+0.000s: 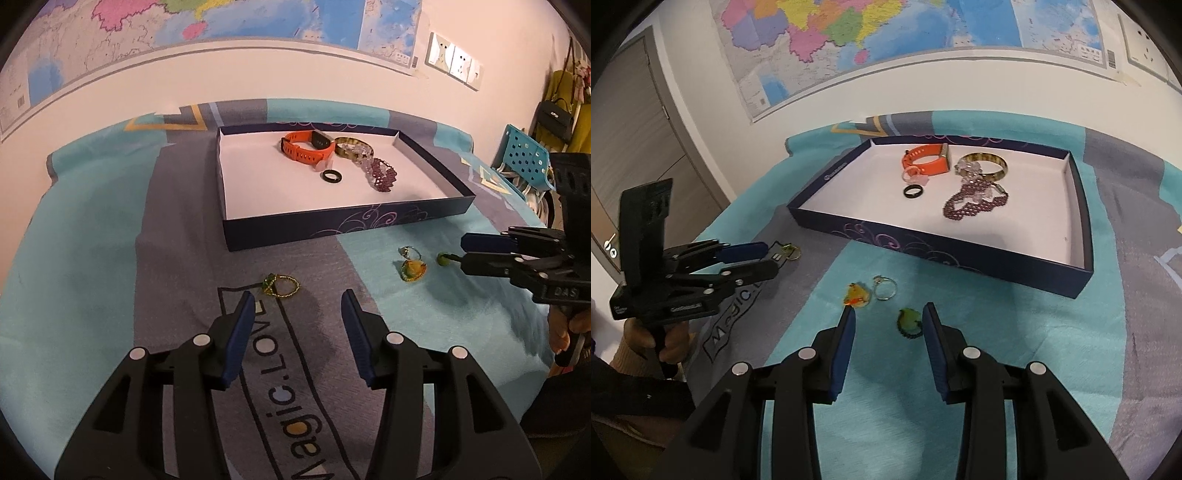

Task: Organize jewelry
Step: 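Move the left tool to the yellow heart pendant while the right tool approaches the green ring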

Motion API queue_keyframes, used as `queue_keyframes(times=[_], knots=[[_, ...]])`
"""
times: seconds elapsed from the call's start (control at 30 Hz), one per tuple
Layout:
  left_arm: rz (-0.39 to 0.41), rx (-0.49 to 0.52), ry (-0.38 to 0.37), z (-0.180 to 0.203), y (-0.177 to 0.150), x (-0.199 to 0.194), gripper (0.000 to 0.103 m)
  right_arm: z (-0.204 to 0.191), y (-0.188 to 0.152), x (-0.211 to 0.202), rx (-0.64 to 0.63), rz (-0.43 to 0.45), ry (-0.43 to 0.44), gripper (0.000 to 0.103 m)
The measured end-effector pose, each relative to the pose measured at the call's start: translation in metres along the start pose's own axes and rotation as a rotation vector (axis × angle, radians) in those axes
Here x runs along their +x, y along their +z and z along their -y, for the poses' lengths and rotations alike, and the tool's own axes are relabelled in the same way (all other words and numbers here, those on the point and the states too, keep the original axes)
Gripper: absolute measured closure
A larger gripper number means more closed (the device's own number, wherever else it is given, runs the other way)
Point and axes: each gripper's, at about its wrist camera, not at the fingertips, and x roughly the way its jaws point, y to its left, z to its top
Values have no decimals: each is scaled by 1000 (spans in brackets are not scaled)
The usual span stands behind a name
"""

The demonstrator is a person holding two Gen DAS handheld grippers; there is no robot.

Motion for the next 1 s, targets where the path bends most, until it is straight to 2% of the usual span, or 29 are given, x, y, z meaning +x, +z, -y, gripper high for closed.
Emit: queue_keyframes(times=[0.23,0.6,0.8,1.0], knots=[[-1,-5,-14,3,1,1,54,-8,0,1,-32,-1,-16,68],[-15,134,-136,58,7,14,53,5,-5,10,8,-24,-56,68],[-49,172,-148,77,15,31,53,10,-7,12,32,-29,-53,68],[-75,178,-144,84,20,46,64,11,-8,12,38,-26,-49,68]])
